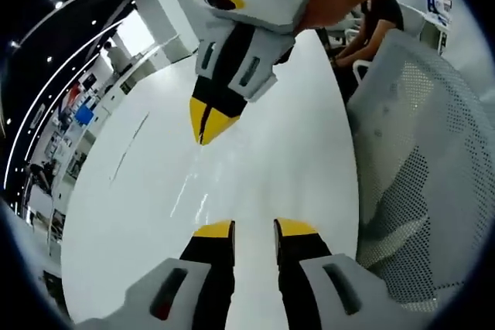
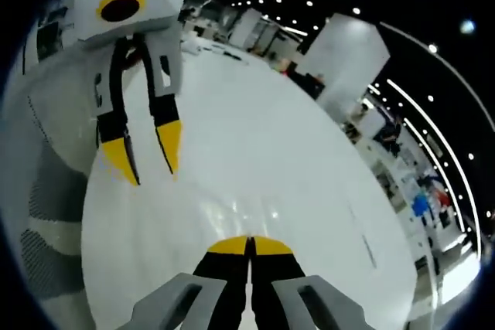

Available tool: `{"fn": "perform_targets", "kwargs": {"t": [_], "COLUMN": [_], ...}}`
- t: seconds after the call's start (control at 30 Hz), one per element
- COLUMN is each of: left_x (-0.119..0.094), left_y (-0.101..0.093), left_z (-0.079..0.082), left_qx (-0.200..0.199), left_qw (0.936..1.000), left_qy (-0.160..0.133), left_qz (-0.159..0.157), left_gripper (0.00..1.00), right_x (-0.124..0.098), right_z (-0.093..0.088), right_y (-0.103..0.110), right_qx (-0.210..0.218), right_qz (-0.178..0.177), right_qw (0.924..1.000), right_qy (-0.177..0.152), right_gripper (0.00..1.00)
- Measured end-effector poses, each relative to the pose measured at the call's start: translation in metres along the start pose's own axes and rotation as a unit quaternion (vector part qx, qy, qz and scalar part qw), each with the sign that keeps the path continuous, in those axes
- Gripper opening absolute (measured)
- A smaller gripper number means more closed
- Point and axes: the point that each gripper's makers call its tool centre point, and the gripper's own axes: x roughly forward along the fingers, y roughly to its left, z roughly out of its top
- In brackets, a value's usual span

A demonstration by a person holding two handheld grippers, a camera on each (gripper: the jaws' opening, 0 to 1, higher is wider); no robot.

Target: Open the resealable bag by pulling the two sides of the seal apart until the entire bag opening is separated and visibly accessible.

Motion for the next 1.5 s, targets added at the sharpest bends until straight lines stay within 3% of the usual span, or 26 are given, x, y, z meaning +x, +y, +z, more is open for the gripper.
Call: {"fn": "perform_targets", "kwargs": {"t": [0.17,0.33,0.83,0.93,1.07,1.27,1.5], "left_x": [-0.010,-0.017,-0.023,-0.025,-0.026,-0.026,-0.021], "left_y": [0.005,0.007,0.010,0.012,0.012,0.009,0.006], "left_z": [-0.025,-0.037,-0.054,-0.055,-0.058,-0.063,-0.059], "left_qx": [-0.033,-0.057,-0.086,-0.088,-0.088,-0.088,-0.082], "left_qw": [0.9993,0.9979,0.9952,0.9949,0.9947,0.9947,0.9954], "left_qy": [0.010,0.012,0.017,0.017,0.020,0.026,0.027], "left_qz": [0.016,0.027,0.045,0.046,0.048,0.046,0.041], "left_gripper": [0.16,0.17,0.16,0.16,0.15,0.14,0.14], "right_x": [0.006,0.011,0.020,0.023,0.023,0.017,0.017], "right_z": [-0.001,-0.003,-0.004,-0.010,-0.018,-0.023,-0.029], "right_y": [-0.005,-0.011,-0.042,-0.038,-0.030,-0.003,0.013], "right_qx": [-0.003,-0.005,-0.035,-0.054,-0.035,-0.037,0.029], "right_qz": [-0.001,-0.005,-0.054,-0.041,-0.025,0.013,0.039], "right_qw": [1.0000,1.0000,0.9979,0.9975,0.9989,0.9991,0.9986], "right_qy": [0.001,0.003,0.007,0.015,0.017,0.016,0.021], "right_gripper": [0.00,0.00,0.00,0.00,0.00,0.00,0.04]}}
